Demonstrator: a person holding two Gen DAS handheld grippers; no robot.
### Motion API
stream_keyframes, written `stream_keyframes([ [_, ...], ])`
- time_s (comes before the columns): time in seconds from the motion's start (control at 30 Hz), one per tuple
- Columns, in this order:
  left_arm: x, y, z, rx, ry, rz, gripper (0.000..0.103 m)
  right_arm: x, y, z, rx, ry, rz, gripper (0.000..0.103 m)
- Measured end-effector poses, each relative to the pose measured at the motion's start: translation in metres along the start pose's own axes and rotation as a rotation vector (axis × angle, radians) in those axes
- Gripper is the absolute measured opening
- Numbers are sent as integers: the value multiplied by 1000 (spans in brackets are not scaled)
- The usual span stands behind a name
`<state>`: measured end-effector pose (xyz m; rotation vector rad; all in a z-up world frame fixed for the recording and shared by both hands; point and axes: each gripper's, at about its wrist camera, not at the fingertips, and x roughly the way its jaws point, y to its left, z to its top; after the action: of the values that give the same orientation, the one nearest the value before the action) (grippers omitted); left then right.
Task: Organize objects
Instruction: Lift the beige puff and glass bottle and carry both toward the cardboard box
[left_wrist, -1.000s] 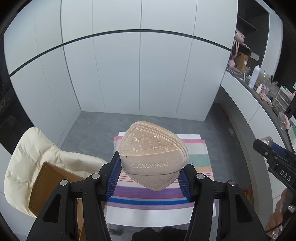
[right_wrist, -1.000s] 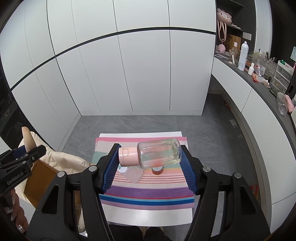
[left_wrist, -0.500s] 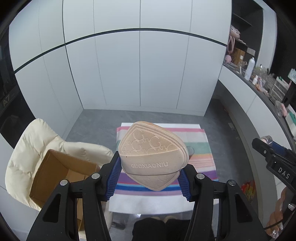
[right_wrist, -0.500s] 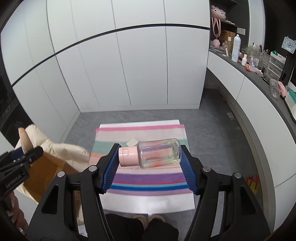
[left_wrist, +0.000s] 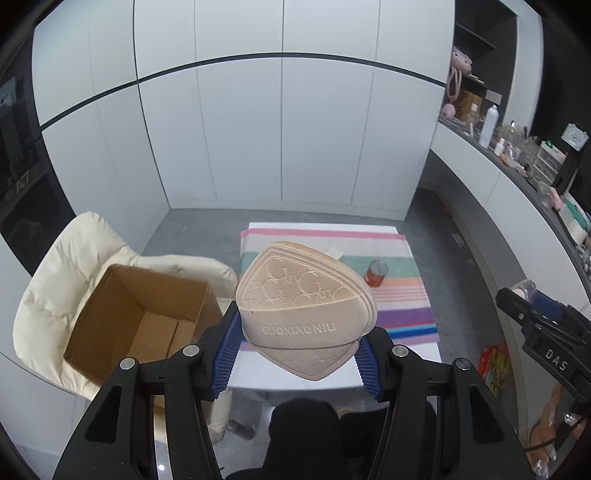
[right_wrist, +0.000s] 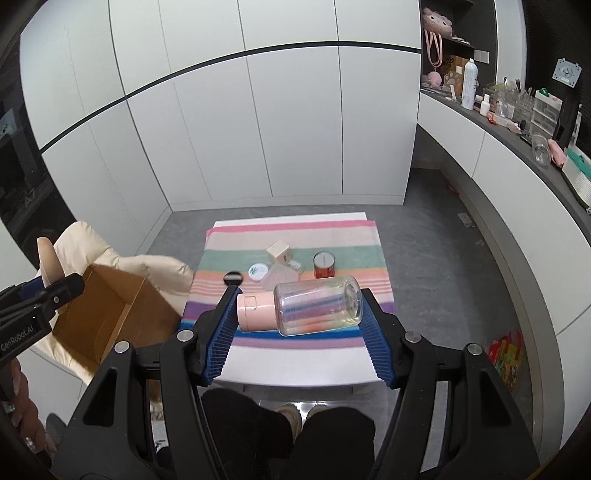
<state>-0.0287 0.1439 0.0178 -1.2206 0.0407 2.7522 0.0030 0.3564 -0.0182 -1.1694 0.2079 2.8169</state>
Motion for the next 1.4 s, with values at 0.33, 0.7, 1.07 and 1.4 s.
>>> stream_keyframes([
  [0.33, -25, 17, -59, 30, 4, 48, 57, -15, 6, -57, -22, 43, 2, 65],
  [0.7, -33, 10, -95, 57, 30, 51, 57, -30, -4, -98, -22, 92, 11, 65],
  [1.07, -19, 25, -97, 2, 45, 68, 57, -26, -16, -99, -4, 112, -5, 65],
  [1.4, 9, 57, -101, -58, 109, 81, 57, 1, 3, -93, -38, 146, 11, 65],
])
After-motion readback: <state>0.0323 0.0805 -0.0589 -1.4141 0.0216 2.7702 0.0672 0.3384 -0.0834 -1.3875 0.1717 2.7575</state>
